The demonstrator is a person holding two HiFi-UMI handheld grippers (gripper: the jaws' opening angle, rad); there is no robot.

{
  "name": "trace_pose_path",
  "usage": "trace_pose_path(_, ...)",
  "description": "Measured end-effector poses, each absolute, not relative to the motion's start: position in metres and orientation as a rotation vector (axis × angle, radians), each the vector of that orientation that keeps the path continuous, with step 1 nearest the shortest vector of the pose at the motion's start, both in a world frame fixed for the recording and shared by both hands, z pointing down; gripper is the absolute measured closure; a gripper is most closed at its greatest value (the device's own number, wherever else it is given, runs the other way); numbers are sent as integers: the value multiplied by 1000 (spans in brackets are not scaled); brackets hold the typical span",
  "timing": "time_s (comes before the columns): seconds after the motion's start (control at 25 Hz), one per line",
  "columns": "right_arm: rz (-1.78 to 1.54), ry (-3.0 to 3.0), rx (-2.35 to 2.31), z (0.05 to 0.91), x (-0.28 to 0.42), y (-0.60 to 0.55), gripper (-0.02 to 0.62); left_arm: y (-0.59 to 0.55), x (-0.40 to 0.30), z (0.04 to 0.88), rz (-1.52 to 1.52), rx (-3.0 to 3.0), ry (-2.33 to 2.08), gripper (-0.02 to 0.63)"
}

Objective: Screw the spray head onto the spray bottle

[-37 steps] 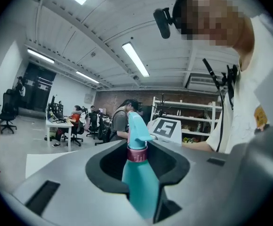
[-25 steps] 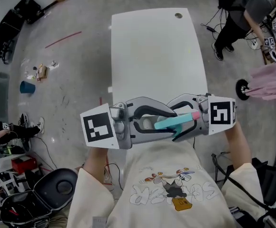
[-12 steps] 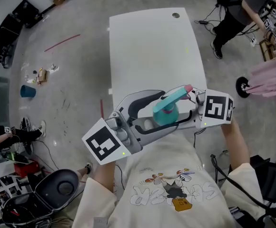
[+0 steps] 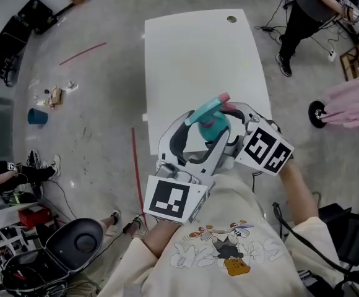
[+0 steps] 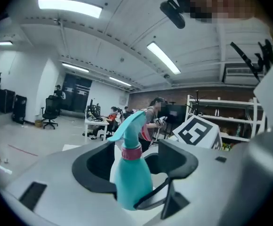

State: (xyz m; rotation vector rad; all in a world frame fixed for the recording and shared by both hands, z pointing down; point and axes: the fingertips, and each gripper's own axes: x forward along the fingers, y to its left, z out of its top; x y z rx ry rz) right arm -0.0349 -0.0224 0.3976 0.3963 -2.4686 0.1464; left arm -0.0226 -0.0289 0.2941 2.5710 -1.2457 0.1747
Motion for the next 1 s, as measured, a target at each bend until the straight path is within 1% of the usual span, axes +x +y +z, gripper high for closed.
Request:
trace_pose_path(0.04,143,-2465,414,398,-35,-23,219,-30,-24,295,157,2548,-1270,315)
trace_pose_path(0.08,139,-2464,431,399,-36,-24,219,-31,-26,296,148,2528,-1299,344)
trace_pose_path(0.16,124,-2461,462,398,-36,-24,221,-31,-30,298,148,2514,-1345,449)
trace_pose_path(0.2,112,-2455,474,397,-36,-25,219,-31,-30,298,155,2523,-1351,466)
trace_pose_path(0.28,85,-2444,476,397,-34,-26,219,-30,-27,297,175,2560,-1321,466)
trace_pose_path(0.4,56,-2486,368,392,-30,-20,221,-24,-18,291,172,2653,-1163,469)
trace_pose_path(0.6,-18,-2561,56,378,-24,1,221,-6,-4,277,217,2883,-699,471)
trace_pose_path(0.8,-75,-2567,-243,382,-24,36,221,28,4,279,370,3099,-156,471)
trace_pose_path(0.92,-28,-2602,-192,381,-26,31,219,24,2,282,426,3110,-221,469)
trace_pose_path(0.96,-5,-2603,-131,382,-26,24,219,20,1,283,422,3103,-296,455)
trace_pose_path(1.0,16,-2596,-61,384,-26,15,221,15,0,283,406,3086,-383,426)
